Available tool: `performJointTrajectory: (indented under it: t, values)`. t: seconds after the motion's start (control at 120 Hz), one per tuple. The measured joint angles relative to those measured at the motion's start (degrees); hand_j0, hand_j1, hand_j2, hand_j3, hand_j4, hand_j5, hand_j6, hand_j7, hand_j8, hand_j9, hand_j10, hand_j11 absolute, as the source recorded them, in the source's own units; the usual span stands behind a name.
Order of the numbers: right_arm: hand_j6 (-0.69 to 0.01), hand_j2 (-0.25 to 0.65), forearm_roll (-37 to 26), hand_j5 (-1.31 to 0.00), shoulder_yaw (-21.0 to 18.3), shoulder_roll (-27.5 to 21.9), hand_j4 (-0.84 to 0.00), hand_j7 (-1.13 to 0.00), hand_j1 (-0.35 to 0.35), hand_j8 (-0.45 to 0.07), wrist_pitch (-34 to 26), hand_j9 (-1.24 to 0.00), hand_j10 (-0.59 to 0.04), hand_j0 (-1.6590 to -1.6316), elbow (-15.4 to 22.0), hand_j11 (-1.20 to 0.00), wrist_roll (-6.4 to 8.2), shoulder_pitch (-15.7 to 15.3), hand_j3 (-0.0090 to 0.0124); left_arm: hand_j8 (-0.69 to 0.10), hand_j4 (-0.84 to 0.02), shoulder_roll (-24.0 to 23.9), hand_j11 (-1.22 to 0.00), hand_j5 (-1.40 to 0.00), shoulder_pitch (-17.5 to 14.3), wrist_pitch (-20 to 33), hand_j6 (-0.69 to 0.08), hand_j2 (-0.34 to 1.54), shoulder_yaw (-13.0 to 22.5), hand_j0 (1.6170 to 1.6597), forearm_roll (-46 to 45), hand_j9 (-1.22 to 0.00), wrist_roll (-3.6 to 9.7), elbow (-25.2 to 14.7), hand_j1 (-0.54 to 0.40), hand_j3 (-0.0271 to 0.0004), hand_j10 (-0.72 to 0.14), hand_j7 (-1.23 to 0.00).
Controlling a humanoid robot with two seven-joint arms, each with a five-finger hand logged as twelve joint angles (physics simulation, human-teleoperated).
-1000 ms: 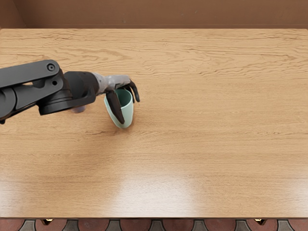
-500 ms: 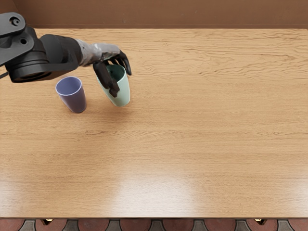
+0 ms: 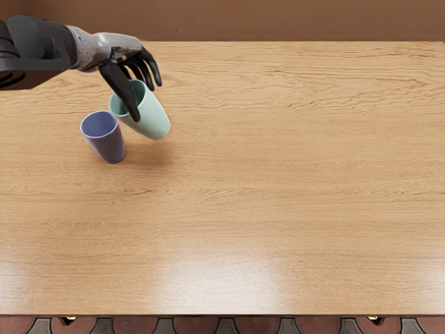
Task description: Pick up cup and place in cup with left hand
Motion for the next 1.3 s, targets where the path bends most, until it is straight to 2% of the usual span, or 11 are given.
performJointTrajectory:
  t: [0.017,0.025,0.083,0.15,0.317,0.433,0.492,0.5,0.633,1.117,1.3]
  values:
    - [0.000,0.000,0.00,0.00,0.00,0.00,0.000,0.00,-0.349,0.000,0.00,0.00,0.000,-1.6581,0.00,0.00,0.00,0.00,0.0000,-0.294,-0.622,0.45,-0.84,-0.88,-0.13,-0.19,-0.548,0.51,-0.01,1.6563,-0.15,-0.84,0.00,-0.01,-0.212,0.0000,-0.349,-0.88]
    - [0.000,0.000,0.00,0.00,0.00,0.00,0.000,0.00,-0.349,0.000,0.00,0.00,0.000,-1.6581,0.00,0.00,0.00,0.00,0.0000,-0.306,-0.621,0.70,-0.84,-0.88,-0.39,-0.31,-0.542,0.53,0.00,1.6565,-0.23,-0.84,0.00,-0.01,-0.221,0.0000,-0.307,-0.88]
    - [0.000,0.000,0.00,0.00,0.00,0.00,0.000,0.00,-0.349,0.000,0.00,0.00,0.000,-1.6581,0.00,0.00,0.01,0.00,0.0000,-0.321,-0.631,1.71,-0.85,-0.87,-1.13,-1.02,-0.560,0.54,-0.01,1.6567,-0.46,-0.84,-0.02,0.00,-0.230,0.0000,-0.340,-0.87]
    - [0.000,0.000,-0.01,0.00,0.00,0.00,0.000,0.00,-0.349,0.000,0.00,0.00,0.000,-1.6581,0.00,0.00,0.01,0.00,0.0000,-0.324,-0.630,2.93,-0.85,-0.88,-1.67,-1.87,-0.558,0.58,-0.02,1.6571,-0.77,-0.85,-0.02,0.00,-0.247,0.0000,-0.305,-0.88]
    - [0.000,0.000,-0.01,0.00,0.00,0.00,0.000,0.00,-0.349,0.000,0.00,0.00,0.000,-1.6581,0.00,0.00,0.01,0.00,0.0000,-0.326,-0.634,5.80,-0.85,-0.88,-3.23,-3.82,-0.573,0.59,0.00,1.6573,-0.96,-0.85,-0.02,0.00,-0.249,0.0000,-0.339,-0.89]
    - [0.000,0.000,-0.01,0.00,0.00,0.00,0.000,0.00,-0.349,0.000,0.00,0.00,0.000,-1.6581,0.00,0.00,0.00,0.00,0.0000,-0.355,-0.641,5.94,-0.86,-0.88,-3.25,-4.57,-0.594,0.63,0.02,1.6575,-0.92,-0.84,-0.04,0.06,-0.252,0.0000,-0.358,-0.87]
    - [0.000,0.000,-0.01,0.00,0.00,0.00,0.000,0.00,-0.349,0.000,0.00,0.00,0.000,-1.6581,0.00,0.00,0.01,0.00,0.0000,-0.347,-0.637,6.30,-0.86,-0.89,-3.24,-4.81,-0.587,0.61,0.03,1.6576,-0.99,-0.85,-0.03,0.23,-0.252,0.0000,-0.322,-0.88]
    - [0.000,0.000,-0.01,0.00,0.00,0.00,0.000,0.00,-0.349,0.000,0.00,0.00,0.000,-1.6581,0.00,0.00,0.01,0.00,0.0000,-0.342,-0.641,6.41,-0.86,-0.88,-3.24,-4.79,-0.588,0.60,0.03,1.6576,-0.99,-0.85,-0.03,0.24,-0.248,0.0000,-0.355,-0.87]
    - [0.000,0.000,-0.01,0.00,0.00,0.00,0.000,0.00,-0.349,0.000,0.00,0.00,0.000,-1.6581,0.00,0.00,0.01,0.00,0.0000,-0.333,-0.646,6.73,-0.86,-0.88,-3.19,-5.40,-0.583,0.58,0.02,1.6573,-0.89,-0.85,-0.03,0.86,-0.248,0.0000,-0.336,-0.88]
    - [0.000,0.000,-0.01,0.00,0.00,0.00,0.000,0.00,-0.349,0.000,0.00,0.00,0.000,-1.6581,0.00,0.00,0.01,0.09,0.0000,-0.302,-0.652,6.86,-0.88,-0.91,-2.47,-7.94,-0.553,0.57,0.06,1.6574,-0.72,-0.89,-0.02,6.05,-0.258,0.0000,-0.295,-0.92]
    - [0.000,0.000,-0.01,0.00,0.00,0.00,0.000,0.00,-0.349,0.000,0.00,0.00,0.000,-1.6581,0.00,0.00,0.01,0.21,0.0000,-0.317,-0.657,6.65,-0.89,-0.91,-2.46,-8.52,-0.570,0.55,0.14,1.6570,-0.49,-0.89,-0.03,7.95,-0.234,0.0000,-0.325,-0.92]
